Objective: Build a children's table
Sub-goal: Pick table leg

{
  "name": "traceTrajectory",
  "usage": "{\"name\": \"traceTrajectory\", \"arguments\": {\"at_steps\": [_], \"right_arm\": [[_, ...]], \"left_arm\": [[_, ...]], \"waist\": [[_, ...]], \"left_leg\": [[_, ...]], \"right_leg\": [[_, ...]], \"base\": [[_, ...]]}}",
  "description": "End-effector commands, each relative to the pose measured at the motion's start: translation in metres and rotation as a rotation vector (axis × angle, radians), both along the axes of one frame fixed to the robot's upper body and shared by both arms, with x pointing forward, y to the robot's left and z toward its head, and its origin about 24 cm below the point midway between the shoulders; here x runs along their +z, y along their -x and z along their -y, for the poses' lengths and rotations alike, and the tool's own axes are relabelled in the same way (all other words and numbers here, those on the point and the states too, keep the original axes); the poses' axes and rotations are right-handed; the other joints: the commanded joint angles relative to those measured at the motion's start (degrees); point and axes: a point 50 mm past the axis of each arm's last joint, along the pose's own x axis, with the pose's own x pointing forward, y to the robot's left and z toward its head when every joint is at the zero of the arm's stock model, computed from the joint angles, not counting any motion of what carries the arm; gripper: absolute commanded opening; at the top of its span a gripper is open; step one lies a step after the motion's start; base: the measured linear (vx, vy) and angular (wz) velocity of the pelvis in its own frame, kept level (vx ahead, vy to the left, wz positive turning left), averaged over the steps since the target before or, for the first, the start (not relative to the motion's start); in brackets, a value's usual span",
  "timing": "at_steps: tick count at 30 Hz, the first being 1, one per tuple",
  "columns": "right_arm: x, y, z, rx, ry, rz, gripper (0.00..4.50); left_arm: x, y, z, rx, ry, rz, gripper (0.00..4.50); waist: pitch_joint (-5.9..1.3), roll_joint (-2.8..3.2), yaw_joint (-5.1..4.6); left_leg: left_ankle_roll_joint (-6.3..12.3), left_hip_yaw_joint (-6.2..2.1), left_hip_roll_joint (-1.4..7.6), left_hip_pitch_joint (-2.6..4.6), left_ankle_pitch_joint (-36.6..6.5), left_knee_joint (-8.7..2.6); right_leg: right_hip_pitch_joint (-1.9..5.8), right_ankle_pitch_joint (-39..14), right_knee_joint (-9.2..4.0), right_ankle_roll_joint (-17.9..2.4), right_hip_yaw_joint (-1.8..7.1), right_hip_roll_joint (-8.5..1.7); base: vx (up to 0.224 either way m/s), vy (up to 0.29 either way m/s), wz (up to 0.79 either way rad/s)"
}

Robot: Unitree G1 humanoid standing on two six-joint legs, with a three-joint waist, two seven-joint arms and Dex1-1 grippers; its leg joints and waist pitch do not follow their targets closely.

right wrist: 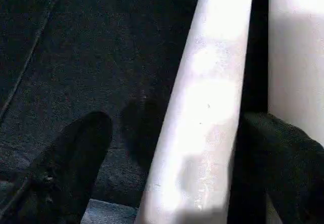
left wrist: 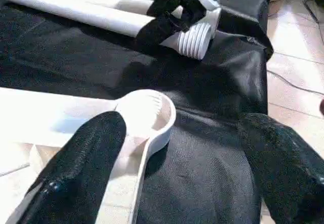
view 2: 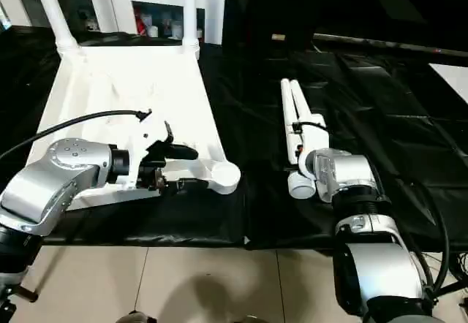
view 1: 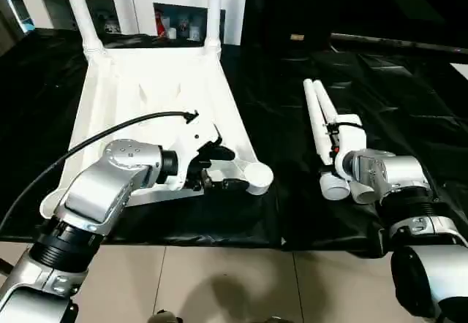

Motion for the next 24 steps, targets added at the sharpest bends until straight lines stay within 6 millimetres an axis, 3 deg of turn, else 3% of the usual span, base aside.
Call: {"name": "traceTrajectory", "arguments": {"at_steps": [1,16,18,24], "right_arm": [[-0.003,0.001,0.003,-0.002,0.007,-0.023,4.5],[-0.011,0.001,0.009,-0.03,-0.025,-0.081,3.3],[-0.01,0.0,0.01,-0.027,-0.021,-0.09,2.98],[-0.004,-0.002,0.014,-0.025,0.027,-0.137,2.72]], "left_arm": [[0.001,0.002,0.003,-0.014,-0.012,0.008,4.49],[0.001,0.003,0.001,-0.035,-0.039,0.012,4.5],[0.002,0.003,0.001,-0.042,-0.044,0.012,4.5],[0.003,0.001,-0.001,-0.049,-0.068,0.021,4.5]], "waist": [[-4.37,0.26,0.12],[-4.24,0.02,-0.08],[-4.26,0.08,-0.02],[-4.39,0.0,-0.08]], "left_leg": [[-2.31,-0.27,1.01,0.61,-7.7,-3.11],[-2.69,-0.28,1.03,0.61,-9.9,-3.02],[-2.7,-0.28,1.04,0.58,-9.7,-2.98],[-2.47,-0.28,1.04,0.45,-8.7,-2.91]], "right_leg": [[3.13,-6.7,-4.2,-10.4,2.94,-3.74],[2.79,-11.0,-4.5,-9.7,2.87,-3.75],[2.79,-10.9,-4.46,-9.7,2.89,-3.78],[2.87,-9.2,-4.16,-10.4,2.85,-3.75]], "base": [[0.0,0.0,0.0],[0.0,0.0,0.0],[0.0,0.0,0.0],[0.0,0.0,0.0]]}}
